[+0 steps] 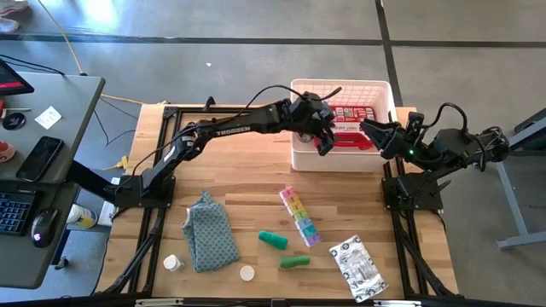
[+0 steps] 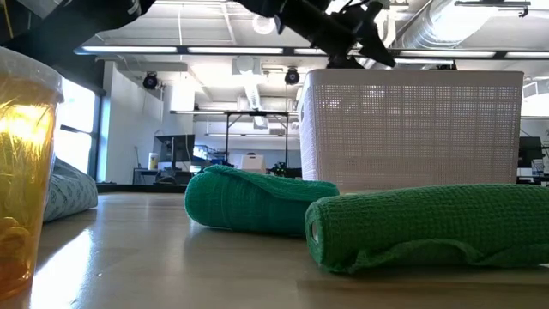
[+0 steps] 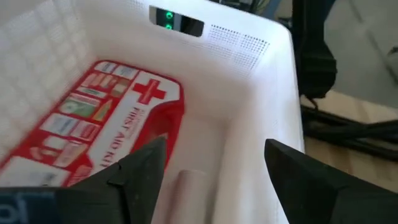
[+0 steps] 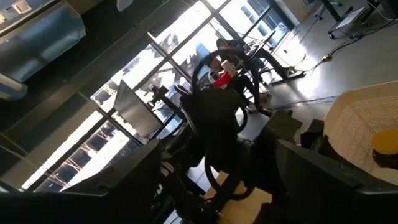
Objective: Pick & place medical supplies in basket/bin
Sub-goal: Put the medicine organizer into the white bin
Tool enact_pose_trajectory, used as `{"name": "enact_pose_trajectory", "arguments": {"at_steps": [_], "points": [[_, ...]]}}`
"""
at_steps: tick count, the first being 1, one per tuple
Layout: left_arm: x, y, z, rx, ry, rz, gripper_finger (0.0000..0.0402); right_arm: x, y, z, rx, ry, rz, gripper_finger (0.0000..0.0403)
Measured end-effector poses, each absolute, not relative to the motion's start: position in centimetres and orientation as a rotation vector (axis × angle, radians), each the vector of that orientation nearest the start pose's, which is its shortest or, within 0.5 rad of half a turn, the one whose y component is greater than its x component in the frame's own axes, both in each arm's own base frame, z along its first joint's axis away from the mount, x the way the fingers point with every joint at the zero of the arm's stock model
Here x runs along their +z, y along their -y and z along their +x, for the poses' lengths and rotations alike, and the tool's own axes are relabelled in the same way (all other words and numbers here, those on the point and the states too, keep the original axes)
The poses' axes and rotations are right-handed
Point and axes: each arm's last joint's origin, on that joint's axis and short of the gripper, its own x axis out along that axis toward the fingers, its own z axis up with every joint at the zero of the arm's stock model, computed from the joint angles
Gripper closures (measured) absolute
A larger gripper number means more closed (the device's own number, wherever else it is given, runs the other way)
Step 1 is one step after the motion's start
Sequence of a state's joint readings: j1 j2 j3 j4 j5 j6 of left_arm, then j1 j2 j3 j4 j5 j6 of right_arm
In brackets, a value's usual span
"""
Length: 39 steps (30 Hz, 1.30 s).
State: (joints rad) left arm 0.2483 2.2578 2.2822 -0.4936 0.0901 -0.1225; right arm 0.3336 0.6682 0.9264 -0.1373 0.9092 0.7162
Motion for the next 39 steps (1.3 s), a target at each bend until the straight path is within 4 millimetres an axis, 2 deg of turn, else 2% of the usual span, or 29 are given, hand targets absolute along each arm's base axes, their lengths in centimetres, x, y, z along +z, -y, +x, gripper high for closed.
{"name": "enact_pose_trajectory", "arguments": {"at_steps": [7, 12, 17, 21, 26, 31, 35, 39], "points": [[35.3, -13.5, 47.8, 0.227, -0.543, -0.178, 0.0122, 39.6, -1.8, 12.1, -0.524, 0.285, 0.754, 0.0101], [39.3, -13.2, 44.6, 0.259, -0.532, -0.173, 0.0147, 38.8, -1.8, 12.3, -0.546, 0.225, 0.747, 0.0101], [42.1, -12.4, 42.2, 0.271, -0.510, -0.165, 0.0173, 37.7, -1.4, 12.5, -0.601, 0.159, 0.759, 0.0101], [45.2, -11.6, 39.4, 0.272, -0.460, -0.168, 0.0193, 37.7, -0.9, 13.2, -0.584, 0.145, 0.744, 0.0101], [47.1, -10.6, 36.0, 0.284, -0.507, -0.217, 0.0216, 37.6, -0.4, 15.3, -0.498, 0.069, 0.720, 0.0101], [48.1, -9.3, 31.8, 0.304, -0.649, -0.270, 0.0237, 35.9, -0.5, 18.8, -0.356, -0.140, 0.690, 0.0101], [48.1, -8.5, 29.4, 0.348, -0.759, -0.341, 0.0253, 33.9, -1.6, 21.6, -0.195, -0.328, 0.679, 0.0101], [48.4, -6.9, 27.7, 0.426, -0.809, -0.393, 0.0269, 31.8, -3.3, 23.3, -0.146, -0.472, 0.650, 0.0101]]}}
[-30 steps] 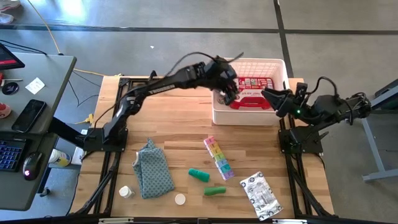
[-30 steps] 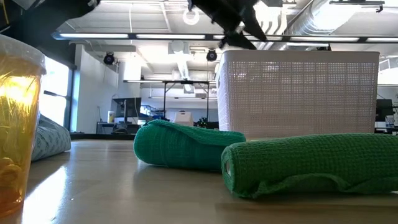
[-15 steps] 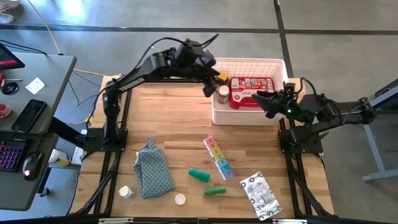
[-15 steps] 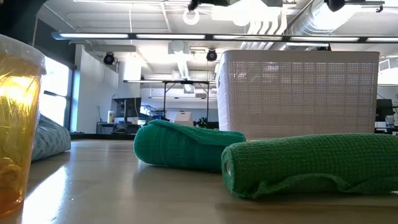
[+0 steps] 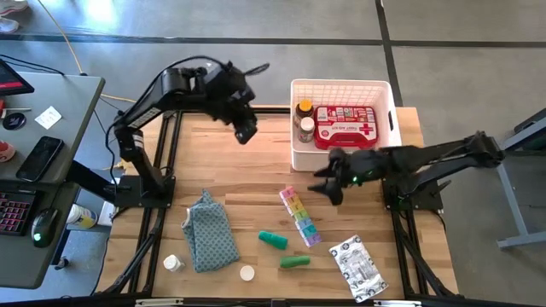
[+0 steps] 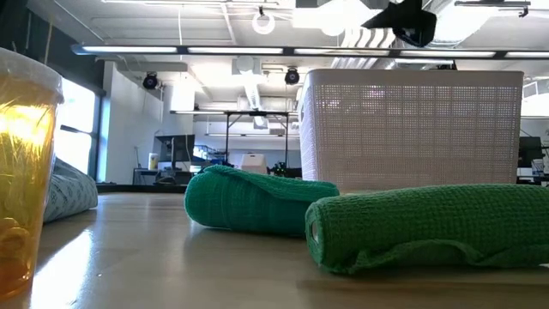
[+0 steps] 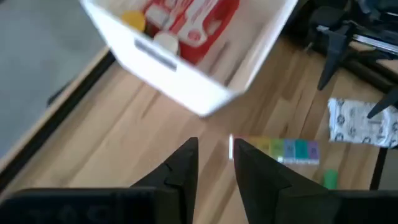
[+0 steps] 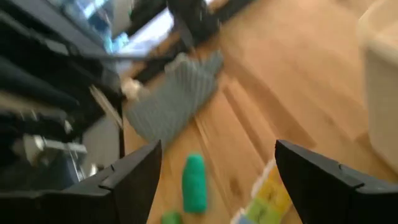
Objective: Pick & place medical supplies in basket/bin
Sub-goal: Put the medicine organizer into the white bin
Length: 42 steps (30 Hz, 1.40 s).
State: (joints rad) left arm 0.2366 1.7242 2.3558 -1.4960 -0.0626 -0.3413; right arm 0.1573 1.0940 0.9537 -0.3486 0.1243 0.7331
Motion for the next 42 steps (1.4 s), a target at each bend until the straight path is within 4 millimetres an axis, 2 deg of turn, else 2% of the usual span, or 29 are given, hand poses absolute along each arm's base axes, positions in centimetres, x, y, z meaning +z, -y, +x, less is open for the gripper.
{"name": "enact_pose_trajectory", "arguments": {"at_steps": [7, 11, 14, 17, 19, 21, 25, 30, 36, 42], "points": [[48.5, -3.0, 27.1, 0.487, -0.830, -0.407, 0.0296, 29.1, -6.3, 25.1, -0.150, -0.641, 0.667, 0.0101], [48.9, -2.6, 27.3, 0.483, -0.781, -0.388, 0.0311, 30.8, -8.0, 27.0, -0.145, -0.663, 0.638, 0.0101], [49.1, -2.7, 27.6, 0.483, -0.745, -0.381, 0.0323, 32.2, -8.8, 28.7, -0.212, -0.739, 0.566, 0.0101], [49.4, -2.7, 27.7, 0.467, -0.717, -0.372, 0.0334, 32.6, -8.7, 30.2, -0.353, -0.861, 0.494, 0.0101], [49.6, -2.6, 27.3, 0.451, -0.715, -0.353, 0.0341, 32.1, -8.4, 31.2, -0.448, -0.931, 0.464, 0.0101], [50.2, -2.5, 26.3, 0.438, -0.700, -0.348, 0.0347, 31.0, -8.0, 32.3, -0.501, -0.983, 0.473, 0.0101], [51.0, -2.1, 24.5, 0.389, -0.688, -0.365, 0.0357, 27.6, -7.7, 34.8, -0.473, -1.078, 0.575, 0.0101], [52.1, -1.7, 22.1, 0.361, -0.657, -0.364, 0.0364, 23.7, -7.0, 35.9, -0.469, -1.258, 0.722, 0.0101], [53.5, -1.6, 19.2, 0.330, -0.586, -0.314, 0.0360, 21.4, -6.0, 36.5, -0.548, -1.287, 0.790, 0.0101], [53.9, -1.5, 17.9, 0.297, -0.572, -0.269, 0.0357, 19.7, -5.4, 36.2, -0.586, -1.298, 0.844, 0.0101]]}}
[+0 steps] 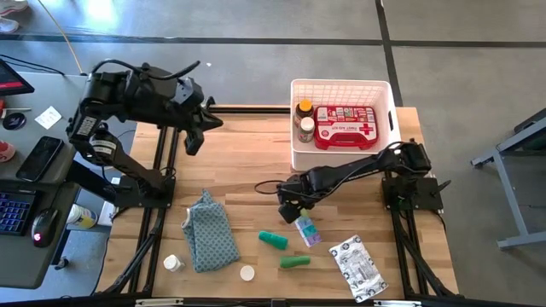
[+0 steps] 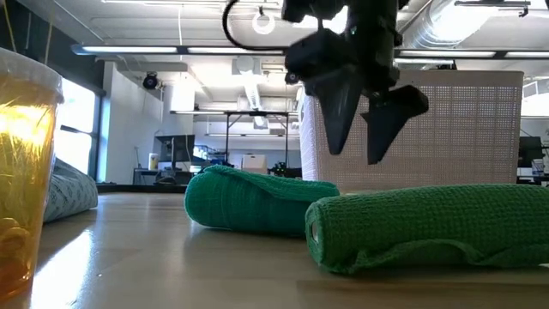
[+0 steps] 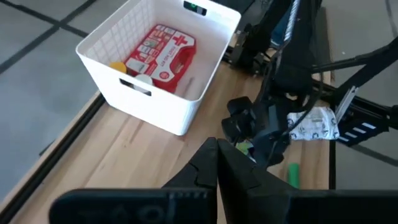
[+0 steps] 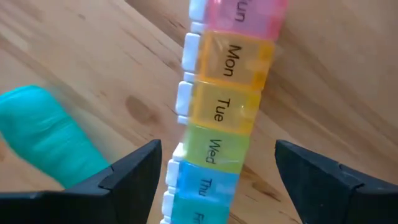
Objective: Pick & place medical supplies in basket/bin
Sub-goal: Put the medicine organizer into the white bin
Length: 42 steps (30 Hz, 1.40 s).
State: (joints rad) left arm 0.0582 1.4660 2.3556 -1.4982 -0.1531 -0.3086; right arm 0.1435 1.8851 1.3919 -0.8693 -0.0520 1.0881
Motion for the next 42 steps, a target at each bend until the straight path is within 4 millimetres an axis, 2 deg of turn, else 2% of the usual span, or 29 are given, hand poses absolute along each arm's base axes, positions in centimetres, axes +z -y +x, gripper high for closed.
{"name": "enact_pose_trajectory", "arguments": {"at_steps": [7, 11, 18, 29, 36, 42], "points": [[54.1, -1.3, 17.4, 0.239, -0.574, -0.243, 0.0365, 18.1, -5.5, 35.8, -0.593, -1.311, 0.954, 0.0092], [54.0, -1.2, 17.4, 0.207, -0.585, -0.243, 0.0358, 17.7, -5.9, 35.9, -0.579, -1.274, 0.956, 0.0071], [53.9, -1.2, 17.3, 0.196, -0.597, -0.228, 0.0357, 16.0, -5.8, 34.7, -0.655, -1.313, 0.952, 0.0049], [54.0, -1.3, 17.5, 0.223, -0.585, -0.229, 0.0361, 15.2, -5.6, 34.6, -0.632, -1.256, 0.901, 0.0048], [54.1, -1.4, 18.5, 0.254, -0.544, -0.276, 0.0356, 15.1, -5.4, 33.4, -0.667, -1.377, 0.825, 0.0059], [53.8, -1.5, 19.8, 0.276, -0.546, -0.305, 0.0367, 15.2, -5.5, 33.3, -0.654, -1.392, 0.828, 0.0071]]}}
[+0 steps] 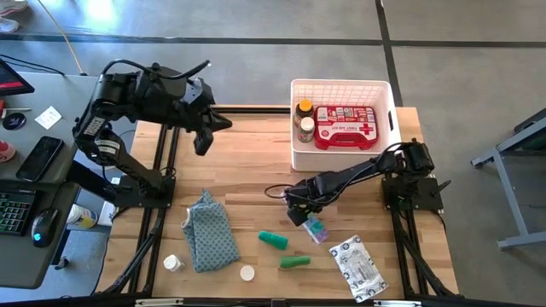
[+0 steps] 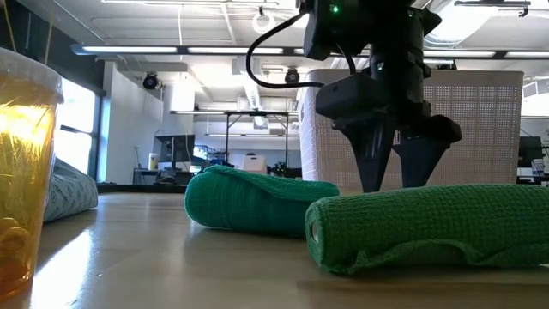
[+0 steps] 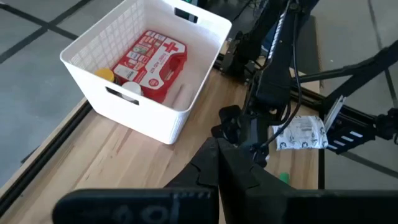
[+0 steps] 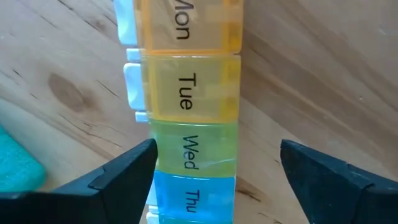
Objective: Pick & place medical supplies in basket/bin
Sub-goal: Put the medicine organizer into the white bin
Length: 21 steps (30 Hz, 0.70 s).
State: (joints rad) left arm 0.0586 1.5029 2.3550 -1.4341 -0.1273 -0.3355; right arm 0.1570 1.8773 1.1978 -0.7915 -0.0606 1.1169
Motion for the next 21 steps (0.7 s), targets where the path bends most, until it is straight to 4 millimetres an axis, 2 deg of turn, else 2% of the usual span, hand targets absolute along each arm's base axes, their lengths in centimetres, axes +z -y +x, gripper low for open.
{"name": "enact_pose_trajectory", "arguments": {"at_steps": [10, 21], "points": [[53.2, -1.6, 21.8, 0.304, -0.550, -0.390, 0.0350, 15.2, -5.7, 33.5, -0.552, -1.404, 0.793, 0.0073], [53.2, -1.6, 21.9, 0.314, -0.539, -0.442, 0.0368, 15.3, -6.2, 33.5, -0.475, -1.436, 0.808, 0.0073]]}}
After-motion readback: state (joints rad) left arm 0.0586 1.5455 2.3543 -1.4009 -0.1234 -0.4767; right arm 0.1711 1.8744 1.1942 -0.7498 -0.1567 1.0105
